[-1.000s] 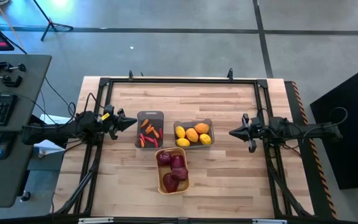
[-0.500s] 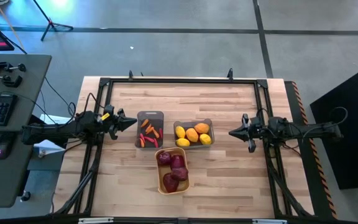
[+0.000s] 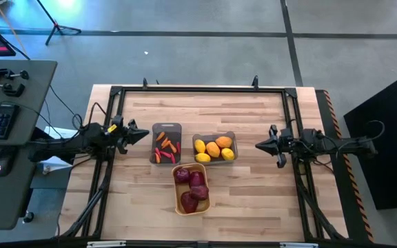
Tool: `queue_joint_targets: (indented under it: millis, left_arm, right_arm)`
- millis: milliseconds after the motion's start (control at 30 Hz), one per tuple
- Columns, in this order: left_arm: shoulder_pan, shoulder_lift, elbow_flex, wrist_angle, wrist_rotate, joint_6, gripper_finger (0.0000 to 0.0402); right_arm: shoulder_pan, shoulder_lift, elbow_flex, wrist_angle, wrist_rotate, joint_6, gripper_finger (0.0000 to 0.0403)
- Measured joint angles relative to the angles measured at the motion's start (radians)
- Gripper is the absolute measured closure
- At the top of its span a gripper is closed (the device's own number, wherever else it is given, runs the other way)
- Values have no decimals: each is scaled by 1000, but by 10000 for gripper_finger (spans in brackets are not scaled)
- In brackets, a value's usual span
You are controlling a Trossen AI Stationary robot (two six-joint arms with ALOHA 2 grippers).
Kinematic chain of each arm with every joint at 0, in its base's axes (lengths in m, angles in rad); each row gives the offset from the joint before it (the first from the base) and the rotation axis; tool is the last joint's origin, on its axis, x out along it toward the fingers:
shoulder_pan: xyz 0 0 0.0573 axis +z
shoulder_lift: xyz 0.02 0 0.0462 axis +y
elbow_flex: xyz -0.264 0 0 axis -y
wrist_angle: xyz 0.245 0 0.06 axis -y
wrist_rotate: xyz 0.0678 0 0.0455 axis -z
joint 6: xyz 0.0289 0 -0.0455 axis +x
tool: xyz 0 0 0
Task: Sort produce into baskets
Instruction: Return to Home Position
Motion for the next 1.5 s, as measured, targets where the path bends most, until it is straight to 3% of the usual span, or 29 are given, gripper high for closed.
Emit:
queue_joint_targets:
  millis: [967,1167,1300,1500]
  left_arm:
    - [3,-14,0,-3,0,1,401]
    - [-31,-15,0,-99,4,344,401]
    - [-53,-14,-1,-185,7,486,401]
    - [-70,-15,-1,-183,1,515,401]
  right_arm:
    - [-38,26,-1,3,0,0,402]
    - [-38,26,-1,3,1,0,402]
    - [-38,26,-1,3,1,0,402]
    - [-38,26,-1,3,1,0,402]
